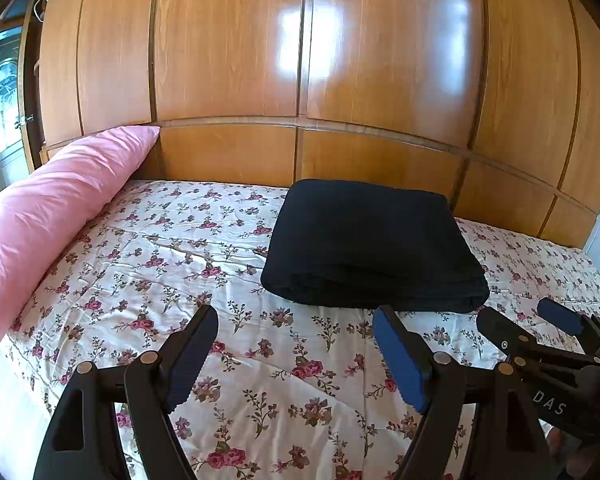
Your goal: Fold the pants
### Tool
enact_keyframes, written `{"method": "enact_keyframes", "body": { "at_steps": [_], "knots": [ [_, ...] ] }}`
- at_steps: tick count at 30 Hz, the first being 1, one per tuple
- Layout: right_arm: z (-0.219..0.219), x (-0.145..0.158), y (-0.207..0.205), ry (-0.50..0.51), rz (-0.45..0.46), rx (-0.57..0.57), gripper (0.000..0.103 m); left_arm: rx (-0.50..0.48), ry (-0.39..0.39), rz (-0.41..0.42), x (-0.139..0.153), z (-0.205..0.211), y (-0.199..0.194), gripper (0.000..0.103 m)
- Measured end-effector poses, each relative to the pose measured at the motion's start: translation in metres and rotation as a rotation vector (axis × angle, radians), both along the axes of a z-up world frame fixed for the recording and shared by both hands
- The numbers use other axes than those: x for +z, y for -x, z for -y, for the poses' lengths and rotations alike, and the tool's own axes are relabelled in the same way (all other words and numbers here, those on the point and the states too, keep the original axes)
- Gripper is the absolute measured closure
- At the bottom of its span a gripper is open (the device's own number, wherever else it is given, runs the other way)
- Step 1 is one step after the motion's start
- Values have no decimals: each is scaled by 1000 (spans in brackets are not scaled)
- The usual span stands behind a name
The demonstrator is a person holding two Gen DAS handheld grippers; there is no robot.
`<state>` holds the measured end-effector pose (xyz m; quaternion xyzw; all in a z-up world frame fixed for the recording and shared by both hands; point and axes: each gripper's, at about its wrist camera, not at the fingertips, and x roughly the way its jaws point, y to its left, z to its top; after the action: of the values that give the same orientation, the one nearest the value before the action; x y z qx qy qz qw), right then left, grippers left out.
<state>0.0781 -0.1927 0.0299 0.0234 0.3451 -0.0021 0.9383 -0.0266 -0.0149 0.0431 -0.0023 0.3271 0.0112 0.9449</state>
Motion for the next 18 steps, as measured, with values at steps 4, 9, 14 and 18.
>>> {"method": "enact_keyframes", "body": {
  "at_steps": [4,9,14,18],
  "knots": [
    [-1,0,0,0,0,2,10,-2,-2,2,1,0,0,22],
    [-1,1,1,-2,1,3,10,-3,0,5,2,0,2,22],
    [-3,1,2,-1,3,5,10,-4,-2,13,4,0,4,22],
    [-3,2,3,-2,3,5,10,-7,-3,17,6,1,6,22]
  ]
}}
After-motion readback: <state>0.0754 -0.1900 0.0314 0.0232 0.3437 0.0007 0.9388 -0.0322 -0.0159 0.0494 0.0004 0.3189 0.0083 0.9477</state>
